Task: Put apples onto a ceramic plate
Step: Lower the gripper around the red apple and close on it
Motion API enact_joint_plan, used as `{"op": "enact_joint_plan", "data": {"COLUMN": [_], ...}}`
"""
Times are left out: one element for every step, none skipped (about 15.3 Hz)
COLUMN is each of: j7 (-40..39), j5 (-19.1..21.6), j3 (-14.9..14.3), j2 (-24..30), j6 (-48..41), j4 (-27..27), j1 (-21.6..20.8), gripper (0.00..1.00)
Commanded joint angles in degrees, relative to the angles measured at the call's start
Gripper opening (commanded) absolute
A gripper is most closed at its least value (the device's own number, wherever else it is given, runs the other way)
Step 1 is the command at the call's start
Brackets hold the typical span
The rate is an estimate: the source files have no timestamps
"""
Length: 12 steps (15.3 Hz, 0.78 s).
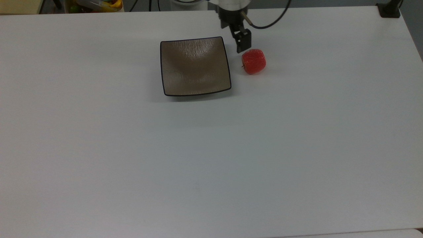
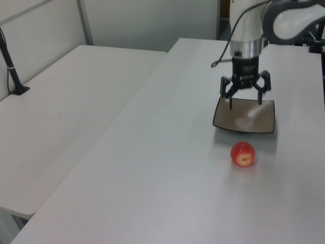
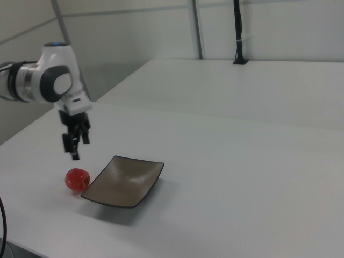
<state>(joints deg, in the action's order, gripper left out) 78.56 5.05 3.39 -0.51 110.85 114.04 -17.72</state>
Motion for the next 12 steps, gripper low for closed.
{"op": "enact_joint_plan", "data": {"j7": [8.87,9.5,10.2,10.64,10.82,10.91,11.6,11.96,11.96,11.96,11.96,11.96], "j5": [0.84,0.84,0.84,0.84,0.75,0.75,0.66,0.4,0.4,0.4,0.4,0.31], "j3": [-0.31,-0.31,-0.31,-0.31,-0.14,0.38,0.82,0.92,1.09,1.09,1.09,1.27], "j2": [0.77,0.51,-0.01,-0.89,-1.77,-2.56,-3.18,-3.7,-4.4,-4.93,-5.46,-5.99], "j6": [6.47,7.96,9.54,10.86,12.01,13.24,14.47,15.35,16.14,16.76,16.85,16.85], "j4": [5.75,6.11,6.2,6.2,6.2,6.2,6.2,6.29,6.29,6.29,6.29,6.29], "j1": [-6.09,-6.8,-6.98,-7.15,-7.16,-7.07,-7.07,-7.07,-7.07,-7.16,-7.16,-7.16], "gripper": [1.0,1.0,1.0,1.0,1.0,1.0,1.0,1.0,1.0,1.0,1.0,1.0]}}
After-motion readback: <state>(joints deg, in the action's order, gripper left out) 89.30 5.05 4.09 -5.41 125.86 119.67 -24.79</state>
